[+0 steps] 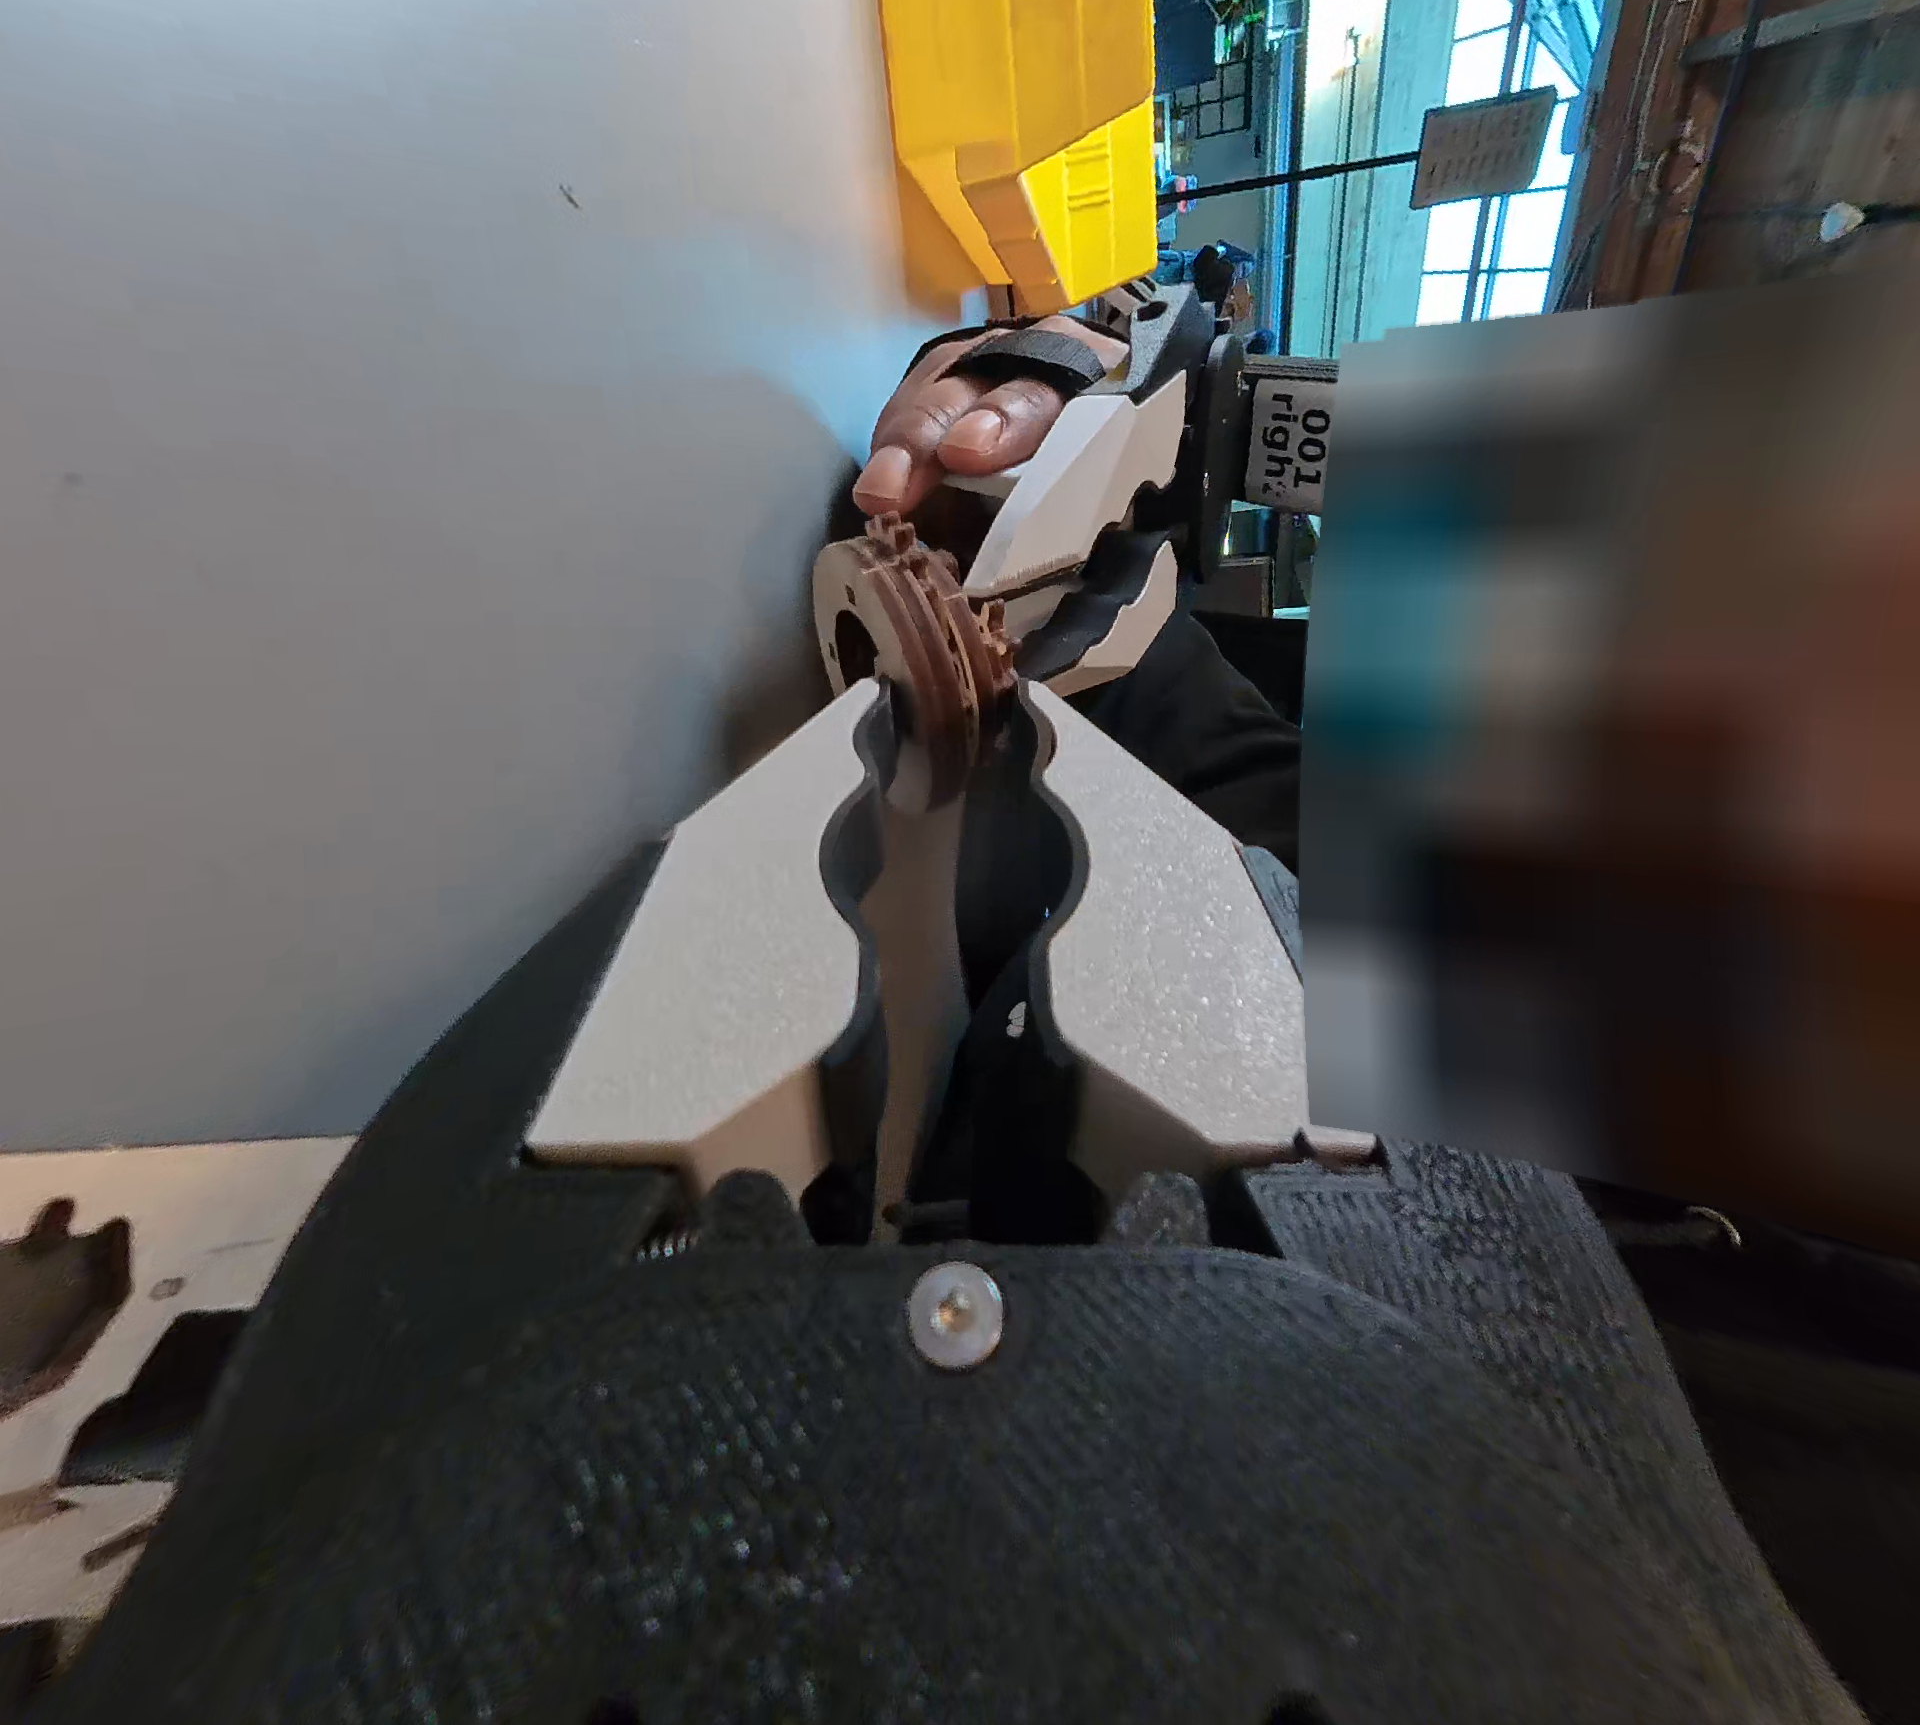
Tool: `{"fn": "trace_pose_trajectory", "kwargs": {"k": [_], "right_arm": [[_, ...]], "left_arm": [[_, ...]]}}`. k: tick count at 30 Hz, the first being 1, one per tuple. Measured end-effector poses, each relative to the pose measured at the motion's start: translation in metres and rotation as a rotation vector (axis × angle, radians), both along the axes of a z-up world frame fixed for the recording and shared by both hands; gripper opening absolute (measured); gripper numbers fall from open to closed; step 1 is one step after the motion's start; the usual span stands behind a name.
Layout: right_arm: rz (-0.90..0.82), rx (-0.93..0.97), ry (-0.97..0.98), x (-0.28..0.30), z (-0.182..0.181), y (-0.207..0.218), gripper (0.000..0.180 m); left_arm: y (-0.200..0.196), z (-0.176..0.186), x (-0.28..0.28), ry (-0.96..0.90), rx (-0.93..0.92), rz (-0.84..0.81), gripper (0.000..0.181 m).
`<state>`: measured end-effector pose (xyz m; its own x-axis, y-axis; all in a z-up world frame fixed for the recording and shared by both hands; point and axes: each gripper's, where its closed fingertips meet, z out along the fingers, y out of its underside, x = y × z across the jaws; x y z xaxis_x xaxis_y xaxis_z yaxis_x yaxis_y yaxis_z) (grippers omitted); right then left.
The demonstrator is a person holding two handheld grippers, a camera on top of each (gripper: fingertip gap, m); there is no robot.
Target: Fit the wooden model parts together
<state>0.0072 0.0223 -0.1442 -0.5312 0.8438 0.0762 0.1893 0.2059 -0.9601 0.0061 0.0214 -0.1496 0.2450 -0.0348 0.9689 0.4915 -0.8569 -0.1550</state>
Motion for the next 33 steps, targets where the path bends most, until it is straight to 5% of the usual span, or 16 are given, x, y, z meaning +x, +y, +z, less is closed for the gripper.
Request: {"fn": "trace_pose_trajectory", "kwargs": {"k": [1,33], "right_arm": [[0.001,-0.006,0.008,0.001,0.002,0.0,0.016],[-0.125,-0.038,0.025,0.001,0.017,0.015,0.016]], "left_arm": [[0.0,0.002,0.001,0.003,0.007,-0.007,0.02],[-0.002,0.019,-0.015,0.001,0.332,0.125,0.019]]}}
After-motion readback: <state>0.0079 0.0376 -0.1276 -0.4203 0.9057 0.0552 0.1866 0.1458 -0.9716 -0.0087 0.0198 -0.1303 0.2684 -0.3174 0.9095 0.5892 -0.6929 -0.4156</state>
